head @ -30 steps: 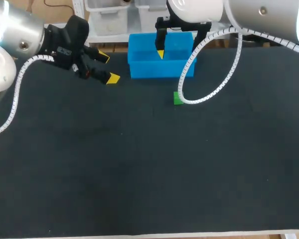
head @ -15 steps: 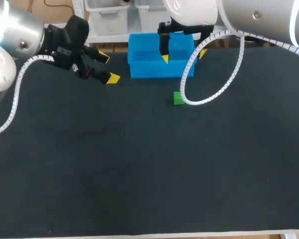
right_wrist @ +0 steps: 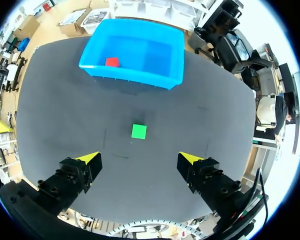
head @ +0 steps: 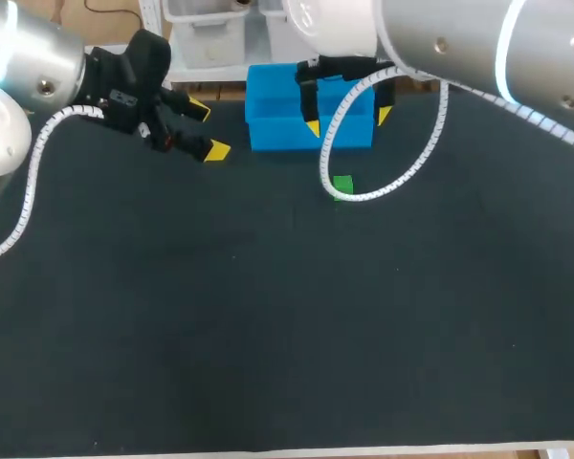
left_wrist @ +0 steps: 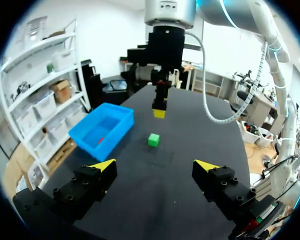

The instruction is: Use the left arm to pick the red cube and place it into the blue plastic box first, then use the right arm to grasp the green cube and put it into the same blue plastic box after the first action is fully finished.

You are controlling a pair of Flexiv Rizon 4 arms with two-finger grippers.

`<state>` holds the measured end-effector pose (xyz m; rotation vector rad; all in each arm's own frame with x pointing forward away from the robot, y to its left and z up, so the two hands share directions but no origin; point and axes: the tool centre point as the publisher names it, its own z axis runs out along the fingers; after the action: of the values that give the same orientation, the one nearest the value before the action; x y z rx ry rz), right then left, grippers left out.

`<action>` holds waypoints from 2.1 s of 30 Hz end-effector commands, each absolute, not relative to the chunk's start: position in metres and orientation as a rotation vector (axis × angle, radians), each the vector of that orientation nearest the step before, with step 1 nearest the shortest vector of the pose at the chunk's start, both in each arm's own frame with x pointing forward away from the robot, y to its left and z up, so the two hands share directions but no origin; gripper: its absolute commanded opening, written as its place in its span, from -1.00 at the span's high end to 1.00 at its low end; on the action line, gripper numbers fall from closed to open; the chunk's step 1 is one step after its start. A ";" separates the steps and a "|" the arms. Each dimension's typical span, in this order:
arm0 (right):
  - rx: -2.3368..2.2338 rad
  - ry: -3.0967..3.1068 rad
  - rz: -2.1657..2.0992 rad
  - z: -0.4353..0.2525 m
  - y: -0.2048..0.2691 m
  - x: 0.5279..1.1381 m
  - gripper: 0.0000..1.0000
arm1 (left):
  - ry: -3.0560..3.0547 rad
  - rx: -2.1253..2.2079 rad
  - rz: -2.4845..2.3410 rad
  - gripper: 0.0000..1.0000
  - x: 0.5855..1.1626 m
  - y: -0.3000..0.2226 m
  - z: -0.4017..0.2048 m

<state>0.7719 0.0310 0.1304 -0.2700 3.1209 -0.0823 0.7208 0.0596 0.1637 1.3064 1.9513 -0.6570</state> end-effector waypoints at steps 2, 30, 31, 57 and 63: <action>-0.201 3.172 -0.062 0.126 0.035 0.783 -1.00 | 1.943 1.306 -0.660 -1.00 0.721 0.061 0.162; -0.020 3.151 -0.032 0.087 0.037 0.765 -1.00 | 1.943 1.306 -0.660 -1.00 0.721 0.061 0.162; -0.024 3.154 -0.029 0.084 0.036 0.763 -1.00 | 1.943 1.306 -0.660 -1.00 0.721 0.061 0.162; -0.103 3.101 -0.102 0.050 0.016 0.763 -1.00 | 1.943 1.306 -0.660 -1.00 0.721 0.061 0.162; -0.087 3.098 -0.102 0.043 0.018 0.765 -1.00 | 1.943 1.306 -0.660 -1.00 0.721 0.061 0.162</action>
<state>0.7689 0.0188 0.0459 -0.0918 3.1358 -0.1037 0.7208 0.0596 0.1638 1.3064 1.9515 -0.6570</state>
